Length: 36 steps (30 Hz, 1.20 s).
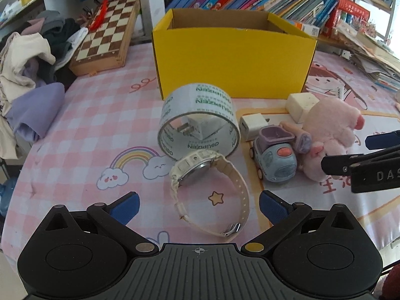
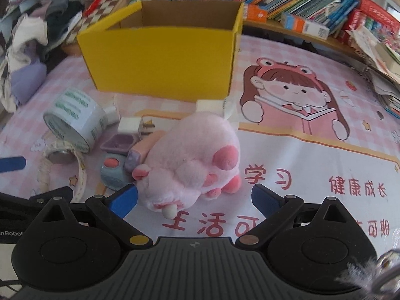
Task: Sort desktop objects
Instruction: 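Close the left gripper on the white watch while the right gripper grasps the pink plush pig, then lift the watch with the left gripper while the right gripper carries the pig toward the yellow box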
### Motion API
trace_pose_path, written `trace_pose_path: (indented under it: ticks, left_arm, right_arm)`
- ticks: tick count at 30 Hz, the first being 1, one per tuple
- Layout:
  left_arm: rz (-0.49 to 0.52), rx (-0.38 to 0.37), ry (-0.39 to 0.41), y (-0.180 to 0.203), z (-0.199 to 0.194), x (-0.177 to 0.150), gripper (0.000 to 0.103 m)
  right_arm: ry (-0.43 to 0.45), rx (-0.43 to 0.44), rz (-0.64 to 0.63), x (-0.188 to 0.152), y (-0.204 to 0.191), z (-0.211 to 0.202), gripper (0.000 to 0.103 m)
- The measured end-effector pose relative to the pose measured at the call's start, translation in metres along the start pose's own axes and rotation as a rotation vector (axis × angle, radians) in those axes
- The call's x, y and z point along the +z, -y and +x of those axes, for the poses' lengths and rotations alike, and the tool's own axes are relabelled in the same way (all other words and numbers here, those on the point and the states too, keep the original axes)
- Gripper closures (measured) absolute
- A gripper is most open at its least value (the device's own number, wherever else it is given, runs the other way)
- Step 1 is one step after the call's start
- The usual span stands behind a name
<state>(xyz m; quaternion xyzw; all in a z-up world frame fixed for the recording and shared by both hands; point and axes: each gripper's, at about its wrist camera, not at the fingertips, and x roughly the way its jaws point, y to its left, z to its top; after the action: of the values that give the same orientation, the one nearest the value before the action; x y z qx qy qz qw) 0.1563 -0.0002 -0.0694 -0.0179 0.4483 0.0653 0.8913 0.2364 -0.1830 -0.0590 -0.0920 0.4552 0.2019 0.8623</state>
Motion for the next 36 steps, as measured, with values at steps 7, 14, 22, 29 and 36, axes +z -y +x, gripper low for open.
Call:
trace_pose_path:
  ticks: [7,14,22,29,36]
  left_arm:
    - [0.002,0.02,-0.031,0.006,0.012,0.002,0.005]
    - [-0.02,0.027,-0.059,0.006,0.023,0.004,0.012]
    - [-0.008,0.014,-0.068,0.01,0.028,0.006,0.028]
    - [-0.029,0.017,-0.056,0.006,0.025,0.008,0.041]
    - [-0.053,0.021,-0.032,0.001,0.016,0.008,0.043]
  right_arm:
    - [-0.024,0.01,-0.06,0.007,-0.002,0.015,0.004]
    - [-0.028,0.038,-0.086,0.014,0.001,0.024,0.005]
    - [-0.008,0.054,-0.11,0.018,0.002,0.03,0.011]
    - [0.007,0.073,-0.083,0.019,0.007,0.026,0.024]
    - [0.034,0.075,-0.042,0.019,0.011,0.015,0.027]
